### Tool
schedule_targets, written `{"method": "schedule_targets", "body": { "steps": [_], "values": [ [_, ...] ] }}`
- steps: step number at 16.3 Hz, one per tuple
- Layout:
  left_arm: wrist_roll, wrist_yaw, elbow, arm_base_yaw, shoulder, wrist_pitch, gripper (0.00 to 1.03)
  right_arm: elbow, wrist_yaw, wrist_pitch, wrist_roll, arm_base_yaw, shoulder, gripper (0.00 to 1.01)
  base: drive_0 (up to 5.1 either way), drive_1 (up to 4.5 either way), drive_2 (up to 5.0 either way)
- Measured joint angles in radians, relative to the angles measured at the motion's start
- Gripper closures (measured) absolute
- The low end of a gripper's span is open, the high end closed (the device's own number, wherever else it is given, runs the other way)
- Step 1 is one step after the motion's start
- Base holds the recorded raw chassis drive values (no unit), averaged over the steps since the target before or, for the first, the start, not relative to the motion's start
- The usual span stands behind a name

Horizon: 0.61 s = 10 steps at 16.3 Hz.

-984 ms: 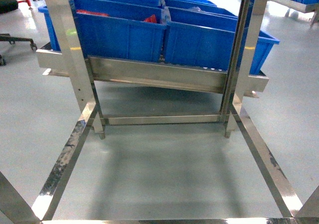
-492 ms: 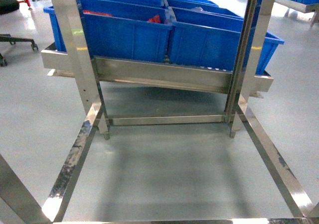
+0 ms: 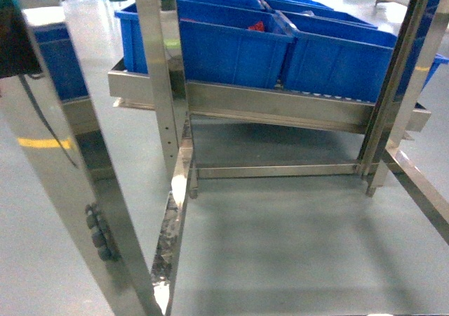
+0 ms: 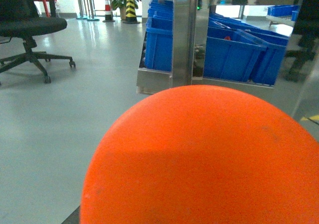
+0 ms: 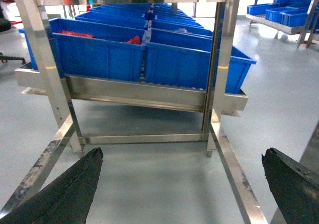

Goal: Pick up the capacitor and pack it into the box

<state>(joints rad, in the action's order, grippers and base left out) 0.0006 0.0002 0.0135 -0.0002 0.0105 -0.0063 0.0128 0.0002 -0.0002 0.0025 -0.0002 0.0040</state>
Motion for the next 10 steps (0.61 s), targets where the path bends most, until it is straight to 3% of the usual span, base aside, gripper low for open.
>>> {"method": "schedule_targets", "body": {
  "steps": [10],
  "values": [
    [0.000, 0.000, 0.000, 0.000, 0.000, -0.001, 0.59, 0.000, 0.000, -0.005, 0.000, 0.000, 0.000, 0.03, -4.9, 2.50, 2.5]
  ]
}}
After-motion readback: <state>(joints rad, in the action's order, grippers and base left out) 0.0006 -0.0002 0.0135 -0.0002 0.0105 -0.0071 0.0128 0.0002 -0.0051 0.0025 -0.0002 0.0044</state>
